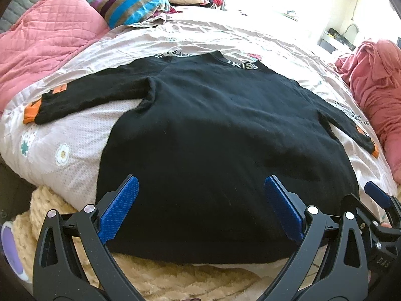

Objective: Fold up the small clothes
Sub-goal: 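Move the right tool along the sleeve toward its orange cuff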

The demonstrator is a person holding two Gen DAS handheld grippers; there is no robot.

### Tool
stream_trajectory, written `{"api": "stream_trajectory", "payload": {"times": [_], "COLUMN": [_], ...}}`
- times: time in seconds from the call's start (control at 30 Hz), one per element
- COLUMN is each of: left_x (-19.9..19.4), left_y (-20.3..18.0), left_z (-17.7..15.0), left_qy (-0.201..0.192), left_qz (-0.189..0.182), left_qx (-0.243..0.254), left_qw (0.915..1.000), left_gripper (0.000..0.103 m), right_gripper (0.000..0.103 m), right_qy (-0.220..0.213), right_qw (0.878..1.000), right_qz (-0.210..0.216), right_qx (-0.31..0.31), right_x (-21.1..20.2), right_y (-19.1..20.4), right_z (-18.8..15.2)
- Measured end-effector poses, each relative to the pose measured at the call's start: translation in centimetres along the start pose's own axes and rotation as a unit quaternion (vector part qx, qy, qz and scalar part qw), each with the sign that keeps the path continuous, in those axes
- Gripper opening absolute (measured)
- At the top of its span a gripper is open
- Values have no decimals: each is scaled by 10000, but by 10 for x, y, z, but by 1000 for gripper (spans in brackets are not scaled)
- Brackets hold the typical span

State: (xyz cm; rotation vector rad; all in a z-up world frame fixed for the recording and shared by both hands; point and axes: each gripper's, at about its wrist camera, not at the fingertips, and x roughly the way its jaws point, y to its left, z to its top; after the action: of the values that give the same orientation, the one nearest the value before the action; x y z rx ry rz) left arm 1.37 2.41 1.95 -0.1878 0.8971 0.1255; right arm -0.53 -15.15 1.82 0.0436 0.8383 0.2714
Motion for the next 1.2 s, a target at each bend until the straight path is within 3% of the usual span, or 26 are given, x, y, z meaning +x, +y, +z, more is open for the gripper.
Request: {"api": "stream_trajectory", "payload": {"times": [0.7, 1.2], "left_x": [21, 51], "left_y": [2, -10], "left_z": [47, 74], "left_qy": [6, 128], "left_qz": [74, -10], "left_qx": [-12, 62], "left_qw": [10000, 9999], "left_gripper": [95, 95], "right_gripper": [99, 99], "right_qy": [-45, -49], "right_qw": [9999, 9985], "right_qz": [37, -214], "right_qx": [142, 494], "right_x": [37, 63], "right_y": [-8, -42], "right_z": [44, 65]}}
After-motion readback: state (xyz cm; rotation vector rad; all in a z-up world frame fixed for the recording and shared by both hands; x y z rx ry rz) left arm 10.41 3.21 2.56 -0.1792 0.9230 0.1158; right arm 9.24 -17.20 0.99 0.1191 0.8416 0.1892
